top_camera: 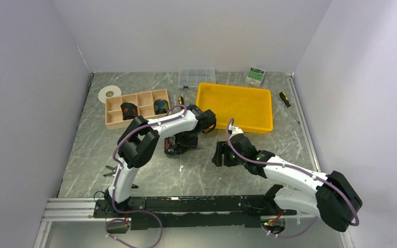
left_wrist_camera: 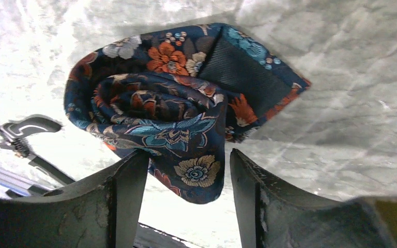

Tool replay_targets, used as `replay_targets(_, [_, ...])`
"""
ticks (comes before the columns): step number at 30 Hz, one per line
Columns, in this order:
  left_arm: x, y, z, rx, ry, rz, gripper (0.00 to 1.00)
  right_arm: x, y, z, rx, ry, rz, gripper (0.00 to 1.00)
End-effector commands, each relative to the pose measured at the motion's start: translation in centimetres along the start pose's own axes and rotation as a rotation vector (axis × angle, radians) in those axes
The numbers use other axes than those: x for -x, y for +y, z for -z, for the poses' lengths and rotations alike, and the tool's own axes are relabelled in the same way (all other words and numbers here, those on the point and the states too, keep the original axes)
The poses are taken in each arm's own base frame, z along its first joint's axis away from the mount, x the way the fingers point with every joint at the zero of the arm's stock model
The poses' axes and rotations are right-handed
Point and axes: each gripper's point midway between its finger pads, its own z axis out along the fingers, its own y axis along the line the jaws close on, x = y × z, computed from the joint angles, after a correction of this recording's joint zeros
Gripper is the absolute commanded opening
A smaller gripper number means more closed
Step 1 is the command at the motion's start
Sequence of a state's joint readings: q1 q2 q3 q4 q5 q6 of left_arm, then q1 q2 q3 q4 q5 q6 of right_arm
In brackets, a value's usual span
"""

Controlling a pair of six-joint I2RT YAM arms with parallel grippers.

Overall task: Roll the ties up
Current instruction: Roll the tie at the center of the board.

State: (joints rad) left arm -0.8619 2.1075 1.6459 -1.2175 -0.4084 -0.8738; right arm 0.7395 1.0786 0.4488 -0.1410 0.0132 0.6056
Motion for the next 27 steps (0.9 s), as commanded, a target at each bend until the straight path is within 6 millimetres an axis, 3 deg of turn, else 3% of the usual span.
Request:
replay_targets(1, [0.9, -3.0, 0.7, -0.134, -0.021, 0.035, 0.65, 1.3, 0.9, 0.2, 0.038, -0.048, -0.007, 0.7])
replay_targets(13, [1.4, -3.8, 4.1, -0.309, -0.075, 0.049, 0.74, 1.4, 0.9, 0.1, 0.032, -0.039, -0.007, 0.71])
replay_targets(21, [2.0, -2.1, 6.9, -0.374, -0.146, 0.087, 0.76, 2.4, 1.6, 0.3, 0.04, -0.053, -0.006, 0.71])
replay_targets(27, [2.1, 0.1, 8.4, -0.393, -0.205, 0.143, 0.76, 4.1, 5.4, 0.3, 0.193, -0.055, -0.009, 0.7])
